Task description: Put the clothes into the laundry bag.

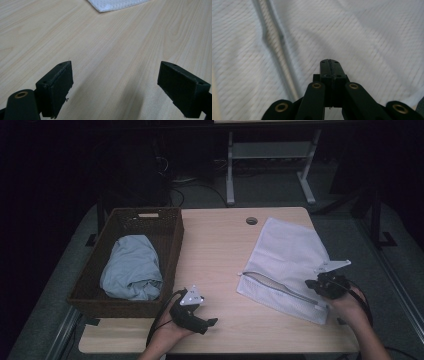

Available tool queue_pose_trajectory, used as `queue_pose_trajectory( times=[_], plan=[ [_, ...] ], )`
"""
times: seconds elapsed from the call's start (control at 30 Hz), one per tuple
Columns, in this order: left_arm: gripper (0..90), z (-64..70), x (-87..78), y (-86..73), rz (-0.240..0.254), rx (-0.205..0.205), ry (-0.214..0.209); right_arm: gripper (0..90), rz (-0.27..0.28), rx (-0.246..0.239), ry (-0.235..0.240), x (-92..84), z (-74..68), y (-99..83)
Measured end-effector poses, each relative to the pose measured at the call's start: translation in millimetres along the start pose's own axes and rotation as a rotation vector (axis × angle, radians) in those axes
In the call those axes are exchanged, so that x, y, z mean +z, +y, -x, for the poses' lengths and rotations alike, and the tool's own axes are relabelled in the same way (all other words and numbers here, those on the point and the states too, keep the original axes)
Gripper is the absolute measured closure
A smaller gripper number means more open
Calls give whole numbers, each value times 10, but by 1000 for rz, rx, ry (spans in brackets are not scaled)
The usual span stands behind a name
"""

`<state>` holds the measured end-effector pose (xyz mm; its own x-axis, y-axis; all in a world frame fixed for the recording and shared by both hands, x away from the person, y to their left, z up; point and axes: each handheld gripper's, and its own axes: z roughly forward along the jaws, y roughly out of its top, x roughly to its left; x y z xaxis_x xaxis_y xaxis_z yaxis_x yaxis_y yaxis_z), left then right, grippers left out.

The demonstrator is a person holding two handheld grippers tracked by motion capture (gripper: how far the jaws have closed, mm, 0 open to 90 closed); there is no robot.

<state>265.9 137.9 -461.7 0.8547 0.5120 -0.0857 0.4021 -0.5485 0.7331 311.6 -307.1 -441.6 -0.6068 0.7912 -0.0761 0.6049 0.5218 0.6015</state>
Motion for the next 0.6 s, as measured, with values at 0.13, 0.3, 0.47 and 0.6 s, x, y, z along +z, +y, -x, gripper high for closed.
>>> queue_pose_trajectory(
  times=[0.13,0.3,0.47,0.6],
  plan=[
    [124,0,0,-2,-1,0,1,891,-16,19,20,-56,-35,-158],
    [125,-3,0,-3,-1,1,0,885,-49,38,15,-56,-8,-256],
    [125,-1,-3,-6,0,2,-3,882,-72,42,27,-7,5,-261],
    [125,-1,3,-2,-4,2,-3,891,-66,45,39,-1,-5,-259]
  ],
)
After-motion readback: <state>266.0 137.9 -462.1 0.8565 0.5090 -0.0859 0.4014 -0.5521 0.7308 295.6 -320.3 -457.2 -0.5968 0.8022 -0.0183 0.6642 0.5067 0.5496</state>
